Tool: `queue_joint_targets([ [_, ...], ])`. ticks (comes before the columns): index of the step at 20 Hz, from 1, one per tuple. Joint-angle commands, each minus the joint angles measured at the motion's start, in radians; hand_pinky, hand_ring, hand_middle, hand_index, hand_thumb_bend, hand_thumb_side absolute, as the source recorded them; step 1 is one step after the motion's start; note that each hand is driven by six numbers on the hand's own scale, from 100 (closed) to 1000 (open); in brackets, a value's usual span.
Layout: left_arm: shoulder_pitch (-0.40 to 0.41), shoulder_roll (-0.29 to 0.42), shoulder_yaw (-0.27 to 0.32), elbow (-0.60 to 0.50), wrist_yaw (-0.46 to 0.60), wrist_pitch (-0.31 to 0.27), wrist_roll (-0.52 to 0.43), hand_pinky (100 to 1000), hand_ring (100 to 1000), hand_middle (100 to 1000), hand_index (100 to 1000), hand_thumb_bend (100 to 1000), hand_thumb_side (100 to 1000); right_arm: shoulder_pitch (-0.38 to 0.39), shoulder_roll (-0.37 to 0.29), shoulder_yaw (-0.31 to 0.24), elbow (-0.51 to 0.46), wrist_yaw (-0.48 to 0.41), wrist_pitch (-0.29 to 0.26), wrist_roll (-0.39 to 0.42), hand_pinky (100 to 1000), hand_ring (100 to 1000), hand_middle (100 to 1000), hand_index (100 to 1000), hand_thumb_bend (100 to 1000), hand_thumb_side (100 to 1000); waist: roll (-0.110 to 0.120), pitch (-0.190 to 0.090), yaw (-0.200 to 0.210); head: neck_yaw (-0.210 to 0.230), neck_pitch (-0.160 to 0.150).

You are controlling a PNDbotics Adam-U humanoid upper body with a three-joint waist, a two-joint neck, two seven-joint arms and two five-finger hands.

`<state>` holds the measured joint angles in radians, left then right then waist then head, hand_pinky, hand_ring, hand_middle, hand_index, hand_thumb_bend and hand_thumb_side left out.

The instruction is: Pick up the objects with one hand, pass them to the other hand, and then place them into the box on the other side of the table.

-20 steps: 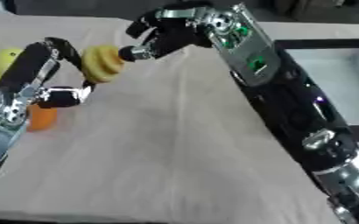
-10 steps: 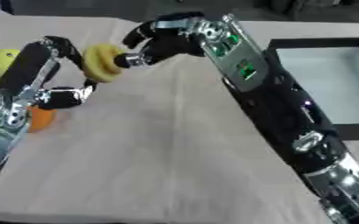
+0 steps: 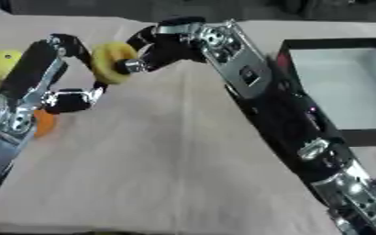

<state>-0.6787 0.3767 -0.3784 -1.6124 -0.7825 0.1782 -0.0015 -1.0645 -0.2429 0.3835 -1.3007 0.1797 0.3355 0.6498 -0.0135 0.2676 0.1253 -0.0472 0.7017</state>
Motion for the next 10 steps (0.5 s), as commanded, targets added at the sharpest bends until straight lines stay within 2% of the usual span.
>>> queue_joint_targets([
  [1,-0.023,-0.003,0.003,-0.022,-0.004,-0.008,0.007,683,609,481,488,279,100,-0.019,0.000,-0.004,-0.002,-0.005,0.021,-0.012,833,863,832,826,329,342,0.004,-0.015,0.004,0.000,-0.003],
  [4,-0.025,-0.008,0.002,-0.025,-0.001,-0.009,0.007,683,610,482,490,271,100,-0.015,0.005,-0.012,0.006,-0.045,0.059,-0.059,835,833,709,696,172,165,0.005,-0.015,0.004,0.002,-0.001],
  [5,-0.025,-0.009,0.001,-0.023,-0.003,-0.009,0.005,683,611,484,500,266,100,-0.014,0.006,-0.014,0.007,-0.070,0.073,-0.081,834,821,634,631,100,100,0.005,-0.015,0.004,0.003,-0.001],
  [10,-0.019,-0.013,0.003,-0.016,0.003,-0.001,0.016,685,616,498,546,343,100,-0.010,-0.001,-0.013,-0.001,-0.198,0.134,-0.181,807,739,482,465,100,100,0.006,-0.015,0.001,0.003,0.001],
])
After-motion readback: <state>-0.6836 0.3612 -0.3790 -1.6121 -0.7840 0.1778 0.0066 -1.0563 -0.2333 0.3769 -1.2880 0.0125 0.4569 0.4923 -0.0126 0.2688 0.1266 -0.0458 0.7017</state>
